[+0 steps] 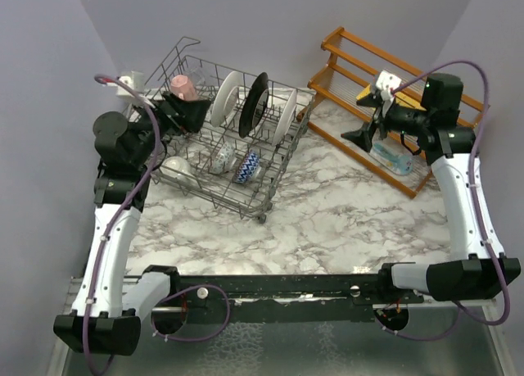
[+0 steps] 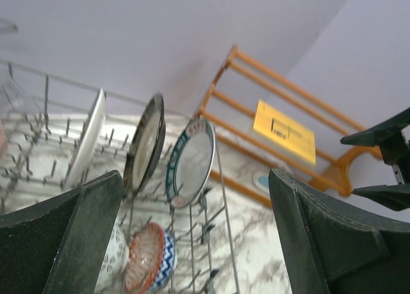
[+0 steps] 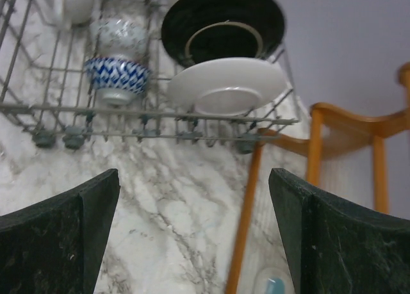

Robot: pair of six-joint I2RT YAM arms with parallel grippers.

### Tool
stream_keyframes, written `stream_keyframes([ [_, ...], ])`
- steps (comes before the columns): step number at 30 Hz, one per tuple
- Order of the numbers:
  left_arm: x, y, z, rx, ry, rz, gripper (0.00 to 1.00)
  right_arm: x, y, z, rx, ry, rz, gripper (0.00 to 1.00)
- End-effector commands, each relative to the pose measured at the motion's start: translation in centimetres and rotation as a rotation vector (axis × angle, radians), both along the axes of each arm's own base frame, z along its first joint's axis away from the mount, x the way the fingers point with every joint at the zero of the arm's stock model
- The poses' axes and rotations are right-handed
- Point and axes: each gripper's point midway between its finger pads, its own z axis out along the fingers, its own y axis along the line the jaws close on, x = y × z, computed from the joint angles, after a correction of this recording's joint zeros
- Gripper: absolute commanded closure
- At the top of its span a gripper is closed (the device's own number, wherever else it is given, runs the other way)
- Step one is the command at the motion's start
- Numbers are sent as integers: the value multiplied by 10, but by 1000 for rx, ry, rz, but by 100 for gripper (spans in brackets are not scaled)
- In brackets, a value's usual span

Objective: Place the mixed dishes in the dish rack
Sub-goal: Reset both arms

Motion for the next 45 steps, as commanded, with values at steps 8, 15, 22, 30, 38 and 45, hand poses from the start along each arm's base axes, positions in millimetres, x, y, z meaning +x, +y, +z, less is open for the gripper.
stream_keyframes([
  [8,-36,19,148,0,-225,101,1,4,-14,178,209,-150,-247,0],
  [15,-49,14,172,35,-269,62,1,-16,-9,214,260,-190,-213,0],
  [22,-49,8,166,40,-258,22,1,-32,-9,237,321,-185,-238,0],
  [30,-41,-3,152,7,-228,-43,1,-24,-21,243,371,-173,-349,0],
  [38,-36,-5,145,3,-203,-57,1,-20,-26,240,346,-197,-375,0],
  [45,-37,-6,148,14,-210,-63,1,-19,-30,241,340,-211,-394,0],
])
